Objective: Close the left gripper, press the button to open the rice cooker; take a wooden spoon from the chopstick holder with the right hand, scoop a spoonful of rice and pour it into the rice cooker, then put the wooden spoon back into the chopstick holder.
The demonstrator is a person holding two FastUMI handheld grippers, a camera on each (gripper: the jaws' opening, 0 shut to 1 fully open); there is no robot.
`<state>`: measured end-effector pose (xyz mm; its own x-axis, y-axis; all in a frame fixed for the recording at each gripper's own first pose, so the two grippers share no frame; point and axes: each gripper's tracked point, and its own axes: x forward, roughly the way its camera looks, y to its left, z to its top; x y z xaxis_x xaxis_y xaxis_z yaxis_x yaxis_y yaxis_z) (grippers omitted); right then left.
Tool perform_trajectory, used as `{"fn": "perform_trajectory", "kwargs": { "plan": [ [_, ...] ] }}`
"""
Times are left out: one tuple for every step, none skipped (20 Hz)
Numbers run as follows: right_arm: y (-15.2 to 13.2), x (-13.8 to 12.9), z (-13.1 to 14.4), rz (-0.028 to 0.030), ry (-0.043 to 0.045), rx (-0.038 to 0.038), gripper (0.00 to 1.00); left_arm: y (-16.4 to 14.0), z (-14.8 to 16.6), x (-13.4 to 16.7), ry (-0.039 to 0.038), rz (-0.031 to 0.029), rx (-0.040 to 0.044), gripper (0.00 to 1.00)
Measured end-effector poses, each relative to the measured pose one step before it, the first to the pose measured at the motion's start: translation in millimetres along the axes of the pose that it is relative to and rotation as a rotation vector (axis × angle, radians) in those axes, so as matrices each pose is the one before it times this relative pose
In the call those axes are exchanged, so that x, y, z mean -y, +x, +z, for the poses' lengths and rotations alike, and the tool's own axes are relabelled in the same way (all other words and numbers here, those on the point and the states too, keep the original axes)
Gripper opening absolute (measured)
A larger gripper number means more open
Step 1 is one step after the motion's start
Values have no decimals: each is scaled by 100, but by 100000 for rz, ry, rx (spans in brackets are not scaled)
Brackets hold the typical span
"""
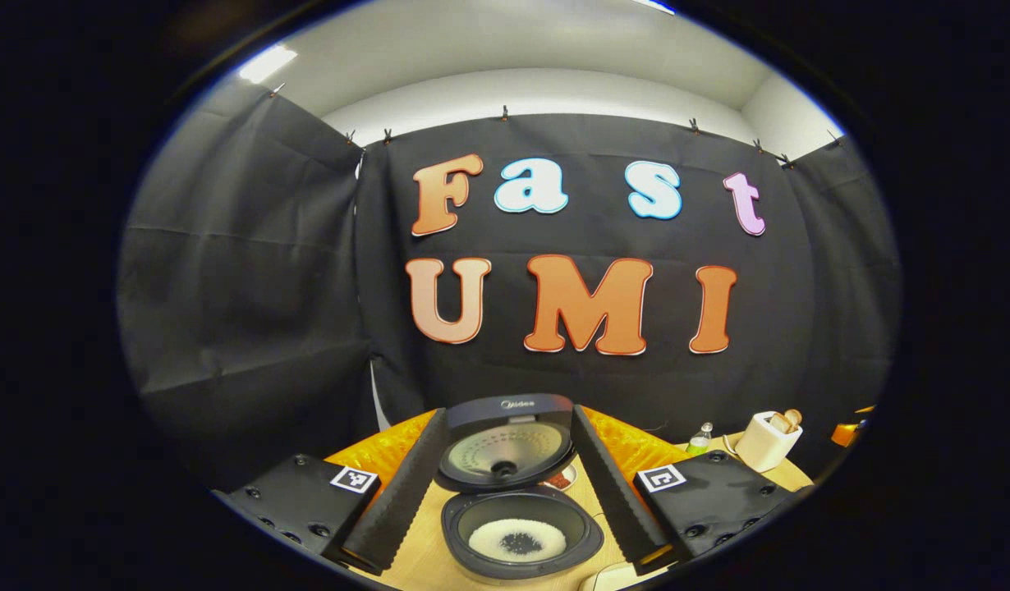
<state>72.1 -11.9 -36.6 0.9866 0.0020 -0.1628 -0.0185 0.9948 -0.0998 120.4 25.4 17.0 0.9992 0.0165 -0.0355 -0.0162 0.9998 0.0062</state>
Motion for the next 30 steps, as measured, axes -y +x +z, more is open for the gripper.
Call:
{"fn": "perform_trajectory", "kwargs": {
  "plan": [
    [-327, -182, 923, 96, -1278, 1622, 95, 921, 1023, 477, 106, -712, 760, 100],
    [-212, -175, 743, 327, -577, 1441, 95, 1184, 977, 325, -72, -449, 635, 100],
    [-221, -196, 454, 299, -21, 751, 95, 1233, 855, 344, -5, -409, 566, 100],
    [-201, -48, 277, 205, 180, 502, 95, 1252, 863, 332, 236, -488, -160, 100],
    [-147, -62, 290, -151, -213, 395, 95, 1251, 517, 365, 181, -335, -967, 100],
    [-156, 179, 280, -682, -685, 412, 95, 1208, 522, 454, 559, -860, -832, 100],
    [-380, -257, 707, -618, -671, 413, 95, 1149, 639, 287, 891, -479, -626, 100],
    [-312, -15, 204, -50, -191, 476, 95, 1216, 343, 299, 285, -964, -156, 100],
    [-345, -169, 224, 231, 245, 299, 95, 1279, 269, 432, -401, -1365, -1565, 100],
    [-181, 1, 156, 114, 205, 370, 95, 1260, -216, 188, -570, -1006, -1901, 100],
    [-266, -32, 191, -267, 30, 202, 95, 1124, -453, -82, -682, 243, -2970, 100],
    [-166, 75, 176, -81, -110, 357, 95, 1534, 686, 67, 99, 899, -2192, 100],
    [-181, 42, 157, -336, 118, 359, 95, 1151, -697, -413, 882, 1448, -2060, 100],
    [-110, 45, 166, -161, 198, 344, 95, 1043, -841, -413, 1249, 1301, -2680, 100],
    [-167, 35, 64, -384, 451, 328, 95, 1190, -909, -309, 1745, 727, -2786, 99],
    [-177, 213, -142, -566, 354, -275, 95, 1111, -1111, -328, 785, 702, -3536, 99],
    [-106, 169, -123, -682, -190, -384, 95, 1034, -1085, -460, -459, 761, -2560, 98],
    [-20, 222, -139, -845, -383, -99, 95, 872, -766, -245, -1142, 252, -2200, 97],
    [-102, 192, -135, -711, -405, -254, 95, 745, -829, -291, -1480, 1, -2150, 99],
    [-91, 192, -151, -503, 20, -382, 95, 592, -1035, -386, -1620, 571, -2320, 99],
    [-105, -17, -47, -326, 588, -225, 95, 396, -827, -186, -759, 141, -1548, 97],
    [-240, 83, 2, -59, 804, -156, 95, 397, -733, -313, -338, 520, -1230, 99],
    [-49, -59, 45, 57, 804, -74, 95, 353, -990, -232, 715, 729, -1732, 97],
    [-35, 8, -1, 6, 417, -92, 95, 127, -893, -347, 1536, 1560, -1779, 98],
    [-84, -29, 30, 55, 60, 91, 95, 79, -499, -255, 2024, 1202, -330, 99],
    [-3, 71, 240, 104, 67, 403, 95, 279, -1582, -501, 1309, 366, -194, 100],
    [-27, -29, 262, 173, 330, 313, 95, 96, -280, 141, -41, -246, -556, 99],
    [-93, 67, 186, 133, 332, 65, 95, -340, 113, -78, -1175, -170, 1595, 97],
    [-20, 21, 248, 68, 17, 408, 95, 66, -396, 20, -1473, -150, -791, 100],
    [88, 178, 454, -114, -278, 568, 95, -603, -418, 296, -1969, -524, -351, 97]
  ]
}}
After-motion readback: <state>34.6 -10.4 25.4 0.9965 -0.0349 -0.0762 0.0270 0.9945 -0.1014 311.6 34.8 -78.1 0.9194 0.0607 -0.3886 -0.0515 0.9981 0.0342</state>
